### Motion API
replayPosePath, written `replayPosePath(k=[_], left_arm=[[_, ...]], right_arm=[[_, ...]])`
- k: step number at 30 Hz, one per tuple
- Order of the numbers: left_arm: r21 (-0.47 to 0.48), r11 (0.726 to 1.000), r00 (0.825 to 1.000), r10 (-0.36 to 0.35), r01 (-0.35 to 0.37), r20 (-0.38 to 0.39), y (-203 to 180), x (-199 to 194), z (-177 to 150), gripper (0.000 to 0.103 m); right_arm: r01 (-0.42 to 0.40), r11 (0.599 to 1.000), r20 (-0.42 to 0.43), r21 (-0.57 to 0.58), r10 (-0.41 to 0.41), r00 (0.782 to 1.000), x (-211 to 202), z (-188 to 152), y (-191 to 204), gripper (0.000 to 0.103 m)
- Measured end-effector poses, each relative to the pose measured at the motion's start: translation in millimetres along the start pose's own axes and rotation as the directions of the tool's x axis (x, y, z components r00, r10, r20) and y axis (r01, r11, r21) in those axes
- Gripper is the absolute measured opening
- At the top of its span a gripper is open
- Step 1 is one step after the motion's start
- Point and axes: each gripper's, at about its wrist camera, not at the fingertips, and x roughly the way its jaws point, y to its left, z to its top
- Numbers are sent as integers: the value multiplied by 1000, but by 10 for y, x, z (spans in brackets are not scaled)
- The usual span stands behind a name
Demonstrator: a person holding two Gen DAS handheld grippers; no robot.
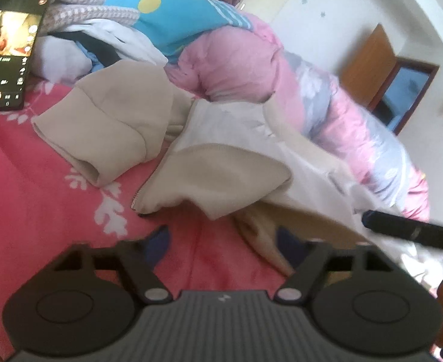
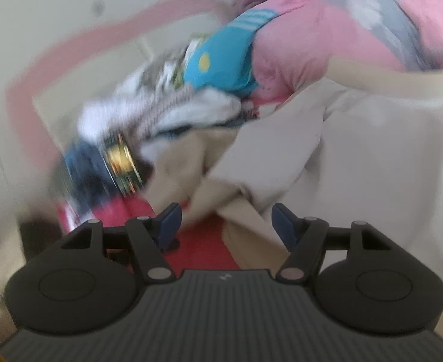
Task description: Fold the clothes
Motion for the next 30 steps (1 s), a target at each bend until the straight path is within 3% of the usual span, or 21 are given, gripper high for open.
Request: replayPosePath(k=[2, 4, 6, 8, 10, 11, 14, 18, 20, 24, 30], left_arm=[[-20, 1000, 1000, -13, 12, -18, 7, 47, 22, 58], [-62, 997, 998, -51, 49, -29, 36, 71, 46, 59], [-90, 991, 995, -99, 97, -22, 46, 73, 68, 67], [-92, 990, 994, -105, 104, -3, 22, 78, 94, 77], [-84, 991, 994, -106, 108, 21, -9, 89, 125, 79], [-83, 991, 994, -103, 106, 36, -22, 98, 152, 79], [-109, 989, 994, -94, 100, 61, -18, 118, 252, 66], [-135, 989, 997, -48, 55, 56, 3, 124, 415, 26], [-164, 985, 997, -39, 50, 65, 40, 94, 481, 14], [-193, 980, 992, -21, 45, 125, 76, -49, 569, 7], [-211, 977, 982, 37, 3, 185, 96, -200, 618, 8]], right_arm=[[58, 982, -16, -179, -62, 998, 183, -98, 197, 67], [145, 925, -8, -351, -158, 987, 390, -196, 374, 68], [196, 879, -6, -434, -221, 975, 531, -287, 457, 66], [196, 894, -26, -403, -225, 974, 555, -324, 405, 49], [197, 915, -41, -352, -225, 973, 558, -340, 328, 15], [204, 922, -38, -328, -229, 973, 553, -343, 293, 9], [160, 957, -22, -243, -171, 985, 467, -379, 182, 2], [87, 979, -14, -186, -92, 996, 264, -491, 147, 1], [43, 984, -18, -173, -47, 999, 148, -573, 162, 1], [-25, 988, -31, -153, 20, 999, -106, -752, 201, 1], [-109, 986, -47, -125, 104, 993, -480, -988, 114, 0]])
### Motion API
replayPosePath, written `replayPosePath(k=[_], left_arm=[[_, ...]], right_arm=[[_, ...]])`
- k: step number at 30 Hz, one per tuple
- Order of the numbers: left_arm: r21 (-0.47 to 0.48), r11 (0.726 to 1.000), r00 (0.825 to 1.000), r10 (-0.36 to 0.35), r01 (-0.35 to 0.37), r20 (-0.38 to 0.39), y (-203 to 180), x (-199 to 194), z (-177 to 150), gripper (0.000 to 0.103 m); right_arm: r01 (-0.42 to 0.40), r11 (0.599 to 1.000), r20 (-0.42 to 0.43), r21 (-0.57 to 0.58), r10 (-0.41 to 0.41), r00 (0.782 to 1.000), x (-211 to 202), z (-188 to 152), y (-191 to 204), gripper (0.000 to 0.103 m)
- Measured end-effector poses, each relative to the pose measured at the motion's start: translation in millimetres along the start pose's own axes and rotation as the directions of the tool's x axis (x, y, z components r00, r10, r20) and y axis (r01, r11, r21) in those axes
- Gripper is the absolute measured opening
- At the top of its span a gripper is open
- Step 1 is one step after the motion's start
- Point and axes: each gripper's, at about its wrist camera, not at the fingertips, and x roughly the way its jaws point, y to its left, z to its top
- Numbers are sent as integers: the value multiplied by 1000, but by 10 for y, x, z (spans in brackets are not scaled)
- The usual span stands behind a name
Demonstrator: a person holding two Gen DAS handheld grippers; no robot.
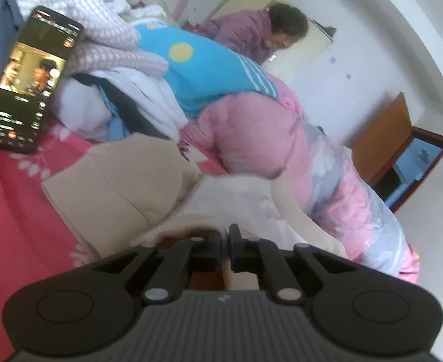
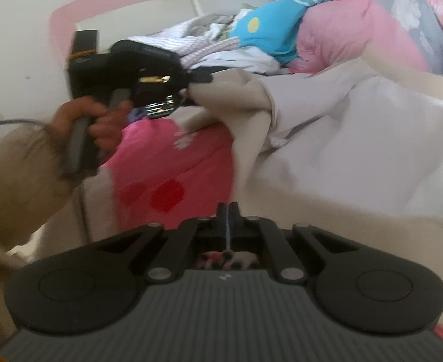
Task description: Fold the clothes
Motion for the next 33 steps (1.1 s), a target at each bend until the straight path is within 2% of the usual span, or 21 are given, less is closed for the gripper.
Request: replayPosePath(k=[2, 4, 7, 11, 12, 14, 15, 16, 20, 23, 24, 26, 27, 30, 33], left_arm=[[-12, 1000, 1000, 22, -22, -22, 54, 23, -37, 12], [-36, 999, 997, 29, -32, -67, 116, 50, -105, 32], [-64, 998, 993, 15, -22, -113, 187, 51, -241, 47], [-57, 998, 992, -8, 1, -125, 215, 26, -351, 58], [-52, 999, 992, -16, 9, -123, 205, 27, -361, 63], [-37, 999, 992, -30, 25, -119, 178, 26, -386, 69], [-19, 999, 993, -30, 28, -118, 157, 24, -400, 73], [-2, 1000, 993, -30, 30, -116, 135, 22, -415, 77], [69, 997, 993, -27, 36, -119, 58, 19, -487, 81], [96, 994, 988, -39, 54, -146, 47, 38, -540, 81], [103, 993, 987, -44, 60, -155, 48, 43, -558, 81], [90, 993, 984, -61, 77, -169, 84, 56, -582, 81], [75, 993, 982, -73, 88, -176, 109, 58, -587, 81], [4, 991, 975, -134, 137, -175, 208, 56, -569, 81], [-61, 983, 970, -180, 172, -164, 281, 67, -539, 83]], right_arm=[[1, 1000, -11, 8, -1, 1000, -57, -104, -17, 0], [16, 999, -35, 45, -15, 999, -44, -219, -61, 0], [29, 994, -38, 106, -25, 999, -40, -339, -96, 2], [-1, 995, 38, 103, -3, 999, -154, -280, -51, 3], [-9, 995, 63, 95, 4, 998, -185, -237, -44, 6], [-23, 996, 103, 84, 14, 995, -208, -136, -40, 22], [-18, 996, 117, 83, 8, 993, -181, -65, -55, 36], [-5, 997, 127, 78, -5, 992, -133, 12, -75, 45], [83, 996, 126, 27, -85, 988, 193, 265, -70, 52], [144, 989, 68, -23, -142, 987, 599, 419, -60, 52], [162, 986, 45, -48, -160, 986, 733, 440, -52, 49], [191, 979, 12, -76, -191, 982, 961, 462, -51, 25], [186, 980, -4, -73, -187, 982, 1056, 469, -68, 4], [92, 996, 20, -3, -92, 996, 1080, 484, -93, 2], [2, 1000, 49, -2, -2, 999, 925, 460, -28, 1]])
